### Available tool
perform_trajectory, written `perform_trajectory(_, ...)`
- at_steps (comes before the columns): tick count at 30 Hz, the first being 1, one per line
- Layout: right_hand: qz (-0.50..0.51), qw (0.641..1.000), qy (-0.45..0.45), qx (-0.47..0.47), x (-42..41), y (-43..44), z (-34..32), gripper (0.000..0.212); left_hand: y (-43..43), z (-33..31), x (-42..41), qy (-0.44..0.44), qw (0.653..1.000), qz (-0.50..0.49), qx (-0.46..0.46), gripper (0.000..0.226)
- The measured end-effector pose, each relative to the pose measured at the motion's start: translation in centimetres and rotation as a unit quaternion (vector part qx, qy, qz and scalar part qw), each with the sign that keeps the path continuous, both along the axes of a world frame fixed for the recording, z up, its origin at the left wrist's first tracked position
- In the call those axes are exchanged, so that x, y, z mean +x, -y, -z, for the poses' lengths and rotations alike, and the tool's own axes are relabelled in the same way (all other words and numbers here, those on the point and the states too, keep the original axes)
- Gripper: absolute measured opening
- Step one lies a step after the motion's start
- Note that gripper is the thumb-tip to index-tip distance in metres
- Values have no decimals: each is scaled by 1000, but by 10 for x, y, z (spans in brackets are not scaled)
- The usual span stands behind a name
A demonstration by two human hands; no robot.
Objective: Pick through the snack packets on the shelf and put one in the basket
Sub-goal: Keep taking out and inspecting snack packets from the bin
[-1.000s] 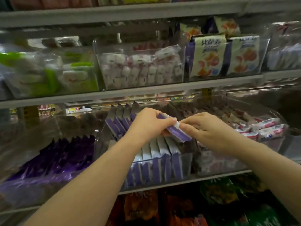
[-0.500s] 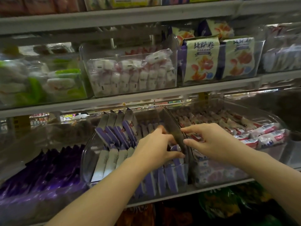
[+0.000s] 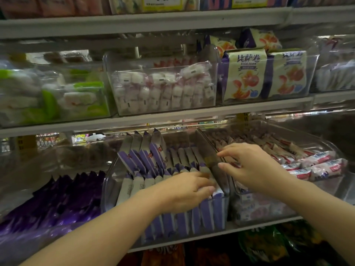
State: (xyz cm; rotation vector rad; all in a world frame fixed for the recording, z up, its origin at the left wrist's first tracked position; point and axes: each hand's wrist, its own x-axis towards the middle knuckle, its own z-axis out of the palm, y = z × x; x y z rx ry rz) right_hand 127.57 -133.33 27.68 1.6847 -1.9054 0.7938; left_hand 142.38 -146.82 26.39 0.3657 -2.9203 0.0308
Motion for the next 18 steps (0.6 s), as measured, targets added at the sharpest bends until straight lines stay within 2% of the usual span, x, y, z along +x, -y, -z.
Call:
perform_trajectory(4,-21,999,-44,-5,23,24,-19,35,22,-22,40,-128,985,-37,-112,36)
perform_trajectory(7,-48,997,-59,12,46,58,-26,34,48,-34,79,-237,950,-112,-167,27)
perform_trajectory(9,-64,996,-60,23,62,87,-29,39,65,-38,96,-283,927,-178,-169,32)
perform_trajectory(11,-87,994,-47,37,74,117,-30,50,82,-39,104,-283,920,-234,-136,46)
perform_trajectory(14,-90,992,-33,79,85,156,-28,78,100,-43,105,-221,942,-249,-33,58)
perform_trajectory(16,-89,992,-20,89,89,173,-29,81,108,-46,97,-184,953,-239,-3,52)
perform_trajectory(18,-102,992,-9,78,90,184,-31,75,113,-50,88,-166,953,-254,-12,46)
